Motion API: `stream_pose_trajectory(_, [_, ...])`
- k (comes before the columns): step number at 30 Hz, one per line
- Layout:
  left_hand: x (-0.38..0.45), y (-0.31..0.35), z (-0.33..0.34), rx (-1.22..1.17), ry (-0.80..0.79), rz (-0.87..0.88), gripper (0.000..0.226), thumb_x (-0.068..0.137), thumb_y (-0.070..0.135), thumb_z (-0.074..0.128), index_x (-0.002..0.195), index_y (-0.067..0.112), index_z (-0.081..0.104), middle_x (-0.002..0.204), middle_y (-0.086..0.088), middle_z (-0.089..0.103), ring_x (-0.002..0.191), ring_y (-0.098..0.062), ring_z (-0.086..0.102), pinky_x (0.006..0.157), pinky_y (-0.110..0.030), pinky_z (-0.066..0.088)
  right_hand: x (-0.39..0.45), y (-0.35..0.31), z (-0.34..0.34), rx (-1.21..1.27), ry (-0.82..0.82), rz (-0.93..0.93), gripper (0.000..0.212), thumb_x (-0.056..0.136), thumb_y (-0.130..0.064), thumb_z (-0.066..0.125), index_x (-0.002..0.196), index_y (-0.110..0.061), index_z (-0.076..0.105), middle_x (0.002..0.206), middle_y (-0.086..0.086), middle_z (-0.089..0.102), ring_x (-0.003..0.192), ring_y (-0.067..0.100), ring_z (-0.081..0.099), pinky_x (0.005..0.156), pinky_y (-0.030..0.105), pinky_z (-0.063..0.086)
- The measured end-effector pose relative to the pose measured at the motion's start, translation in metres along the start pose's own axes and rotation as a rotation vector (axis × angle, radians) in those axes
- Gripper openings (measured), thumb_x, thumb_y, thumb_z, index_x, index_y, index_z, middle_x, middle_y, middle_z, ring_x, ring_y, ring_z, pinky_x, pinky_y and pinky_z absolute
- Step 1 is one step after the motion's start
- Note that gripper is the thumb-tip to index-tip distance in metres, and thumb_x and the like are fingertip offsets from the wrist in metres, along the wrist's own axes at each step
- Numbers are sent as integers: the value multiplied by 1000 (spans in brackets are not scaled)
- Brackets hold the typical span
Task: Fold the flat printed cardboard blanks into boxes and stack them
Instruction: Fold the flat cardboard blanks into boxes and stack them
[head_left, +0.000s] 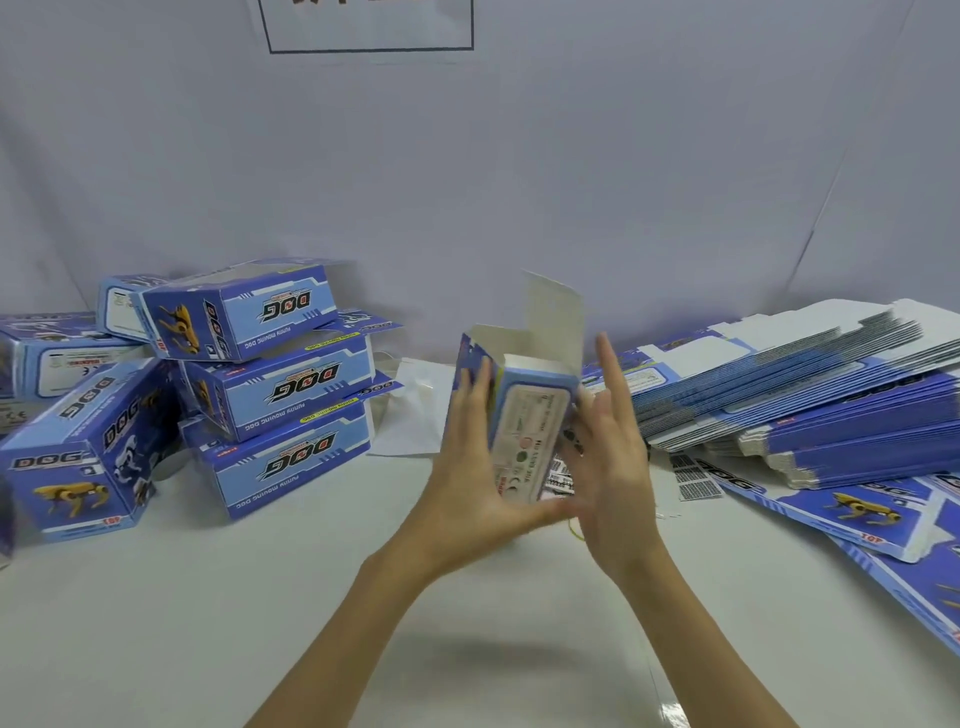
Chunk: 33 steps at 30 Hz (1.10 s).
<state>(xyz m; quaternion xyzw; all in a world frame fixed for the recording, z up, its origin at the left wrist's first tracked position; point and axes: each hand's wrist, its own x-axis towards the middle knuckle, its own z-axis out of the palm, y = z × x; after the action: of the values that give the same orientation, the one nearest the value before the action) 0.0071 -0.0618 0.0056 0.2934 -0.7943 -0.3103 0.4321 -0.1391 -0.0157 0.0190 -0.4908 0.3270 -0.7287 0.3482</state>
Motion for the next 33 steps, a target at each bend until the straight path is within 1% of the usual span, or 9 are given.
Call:
stream_pose_trajectory(4, [9, -9, -22, -285, 288, -199, 106, 60, 41, 100, 144, 39, 35, 120, 30, 63, 113, 9, 62, 80, -16, 58, -2, 4, 1, 25, -110, 72, 46, 108, -32, 53, 154, -28, 51, 150, 2, 62, 143, 19, 55, 111, 33, 52])
stream_pose_trajectory(8, [13, -19, -45, -752, 314, -380, 91, 56, 43, 84, 135, 16, 49, 102, 0, 72, 90, -18, 73, 77, -37, 61, -2, 14, 2, -474, 15, 87, 56, 100, -43, 68, 152, -38, 47, 151, -14, 53, 142, 7, 49, 108, 36, 54])
stream_pose_trajectory(11, [9, -23, -54, -966, 232, -401, 68, 65, 36, 77, 125, 8, 65, 100, -6, 73, 86, -24, 71, 69, -35, 62, -3, 14, -4, -311, -106, 303, 74, 88, -59, 75, 153, -52, 40, 147, -8, 62, 130, 11, 64, 101, 41, 59])
stream_pose_trajectory(14, [8, -28, -55, -938, 230, -402, 39, 80, 38, 67, 115, 24, 80, 111, -6, 78, 98, -24, 76, 74, -33, 63, -2, 12, -2, -238, -228, 402, 66, 87, -60, 76, 146, -57, 46, 128, -1, 74, 111, 23, 76, 89, 51, 64])
stream_pose_trajectory(16, [11, -29, -53, -848, 238, -408, 59, 91, 47, 68, 147, 33, 57, 131, -3, 72, 116, -27, 71, 89, -42, 61, -3, 14, 2, -258, -164, 369, 69, 85, -61, 78, 145, -59, 45, 125, 4, 74, 105, 23, 78, 83, 49, 66])
stream_pose_trajectory(18, [14, -30, -51, -734, 234, -373, 69, 92, 55, 67, 154, 51, 36, 134, 14, 68, 117, -16, 71, 84, -37, 63, -3, 16, 2, -256, -84, 353, 70, 86, -60, 79, 146, -58, 43, 124, 9, 72, 99, 23, 79, 80, 47, 67])
stream_pose_trajectory(21, [16, -33, -49, -681, 275, -350, 50, 98, 51, 60, 147, 45, 49, 129, 8, 72, 114, -17, 73, 77, -35, 64, -3, 15, -2, -189, -128, 365, 73, 89, -54, 80, 149, -55, 39, 131, 12, 68, 106, 28, 77, 87, 53, 64])
stream_pose_trajectory(26, [15, -39, -58, -640, 346, -342, 35, 89, 57, 63, 124, 58, 65, 130, 6, 72, 127, -20, 65, 110, -58, 49, -4, 16, -5, -245, -289, 342, 83, 89, -48, 82, 149, -71, 30, 132, -4, 71, 114, 26, 74, 90, 39, 64])
stream_pose_trajectory(33, [15, -43, -55, -554, 357, -299, 44, 91, 68, 61, 135, 66, 53, 127, 19, 70, 120, -14, 69, 82, -46, 64, -3, 15, -11, -262, -285, 281, 85, 92, -36, 80, 152, -67, 29, 134, -8, 71, 110, 26, 75, 88, 27, 61])
